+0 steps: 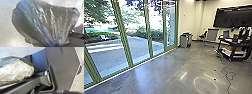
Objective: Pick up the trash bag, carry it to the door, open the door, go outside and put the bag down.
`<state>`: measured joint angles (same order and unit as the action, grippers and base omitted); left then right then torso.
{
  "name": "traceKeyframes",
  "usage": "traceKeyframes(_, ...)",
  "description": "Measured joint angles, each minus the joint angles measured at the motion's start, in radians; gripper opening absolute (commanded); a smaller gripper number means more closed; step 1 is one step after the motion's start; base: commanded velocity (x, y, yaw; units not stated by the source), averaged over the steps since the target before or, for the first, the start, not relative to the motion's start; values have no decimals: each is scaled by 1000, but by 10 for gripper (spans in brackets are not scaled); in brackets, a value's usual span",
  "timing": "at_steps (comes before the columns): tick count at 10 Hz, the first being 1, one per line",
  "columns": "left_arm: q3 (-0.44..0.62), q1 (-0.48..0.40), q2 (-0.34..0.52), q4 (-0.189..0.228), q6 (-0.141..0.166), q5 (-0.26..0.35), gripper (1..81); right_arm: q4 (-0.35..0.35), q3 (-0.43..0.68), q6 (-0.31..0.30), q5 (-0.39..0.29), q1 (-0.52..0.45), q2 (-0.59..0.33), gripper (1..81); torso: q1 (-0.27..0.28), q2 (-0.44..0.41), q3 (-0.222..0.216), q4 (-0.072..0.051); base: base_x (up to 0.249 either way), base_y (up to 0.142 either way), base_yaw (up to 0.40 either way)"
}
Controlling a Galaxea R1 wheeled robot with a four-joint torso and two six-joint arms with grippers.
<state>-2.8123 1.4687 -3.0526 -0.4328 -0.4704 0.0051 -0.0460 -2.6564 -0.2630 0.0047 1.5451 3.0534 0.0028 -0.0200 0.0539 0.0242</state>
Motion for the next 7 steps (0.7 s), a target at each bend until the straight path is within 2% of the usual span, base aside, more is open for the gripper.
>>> traceKeyframes(7, 0, 0, 2, 0, 0, 1, 10, -1, 0, 0, 0, 0, 2, 811, 0, 0, 0, 0, 0, 0, 0)
